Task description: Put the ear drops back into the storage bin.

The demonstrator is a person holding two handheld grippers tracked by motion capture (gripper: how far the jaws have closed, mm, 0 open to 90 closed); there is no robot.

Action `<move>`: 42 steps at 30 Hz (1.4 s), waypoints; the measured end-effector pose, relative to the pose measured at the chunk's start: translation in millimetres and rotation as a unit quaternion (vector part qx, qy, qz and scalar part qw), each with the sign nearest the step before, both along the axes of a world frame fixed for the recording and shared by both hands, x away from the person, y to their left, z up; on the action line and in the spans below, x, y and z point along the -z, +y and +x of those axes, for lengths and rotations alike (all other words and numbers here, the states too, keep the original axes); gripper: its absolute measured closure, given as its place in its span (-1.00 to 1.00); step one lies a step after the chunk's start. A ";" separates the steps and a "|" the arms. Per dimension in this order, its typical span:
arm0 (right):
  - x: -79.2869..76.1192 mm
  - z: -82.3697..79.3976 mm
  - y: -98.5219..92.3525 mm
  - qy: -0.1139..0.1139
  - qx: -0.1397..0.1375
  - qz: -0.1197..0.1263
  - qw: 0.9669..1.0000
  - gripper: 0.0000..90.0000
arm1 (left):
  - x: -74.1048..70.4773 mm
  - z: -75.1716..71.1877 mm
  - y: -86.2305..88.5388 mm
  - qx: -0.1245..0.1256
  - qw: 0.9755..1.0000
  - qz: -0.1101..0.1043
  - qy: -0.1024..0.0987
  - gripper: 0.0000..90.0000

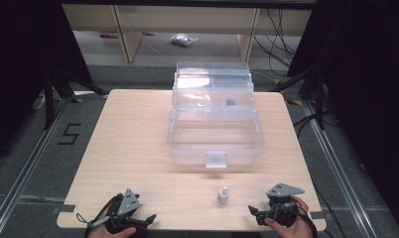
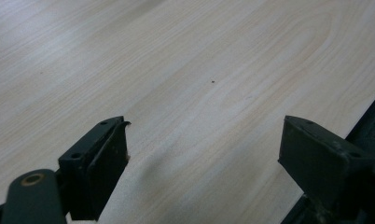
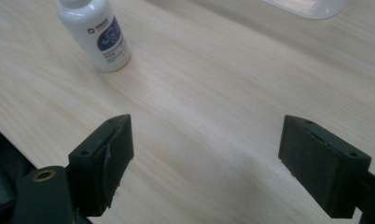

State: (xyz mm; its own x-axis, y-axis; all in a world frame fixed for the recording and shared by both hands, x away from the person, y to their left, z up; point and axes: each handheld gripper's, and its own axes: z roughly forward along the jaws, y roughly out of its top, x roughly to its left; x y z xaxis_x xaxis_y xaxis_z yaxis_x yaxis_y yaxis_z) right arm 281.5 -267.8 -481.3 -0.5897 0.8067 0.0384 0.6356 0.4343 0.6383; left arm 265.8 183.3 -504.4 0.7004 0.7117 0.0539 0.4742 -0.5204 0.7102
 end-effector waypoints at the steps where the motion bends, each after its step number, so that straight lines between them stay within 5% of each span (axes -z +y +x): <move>1: -1.2 -0.6 1.3 0.005 0.000 -0.003 1.000 -0.58 | 0.0 -0.1 -0.1 0.000 1.000 0.000 0.000 -0.67; 2: -1.2 -0.6 1.3 0.005 0.000 -0.003 1.000 -0.58 | 0.0 -0.1 -0.1 0.000 1.000 0.000 0.000 -0.67; 3: -4.9 -3.5 5.7 0.032 0.004 0.001 0.999 -0.58 | 0.0 0.1 0.0 -0.001 1.000 -0.001 0.000 -0.67; 23: -20.9 9.3 29.7 0.033 -0.070 -0.058 0.995 -0.54 | 0.6 0.4 -0.3 -0.002 1.000 -0.001 0.002 -0.67; 28: -24.6 15.8 42.4 0.027 -0.104 -0.078 0.991 -0.50 | 0.8 0.8 -0.4 -0.001 1.000 0.002 0.005 -0.67; 37: -29.8 22.2 61.9 0.033 -0.125 -0.097 0.987 -0.41 | 0.9 0.4 -0.3 -0.001 1.000 -0.001 0.003 -0.67; 42: -30.6 28.5 74.3 0.033 -0.154 -0.116 0.981 -0.36 | 0.7 0.5 -0.2 -0.001 1.000 -0.001 0.002 -0.67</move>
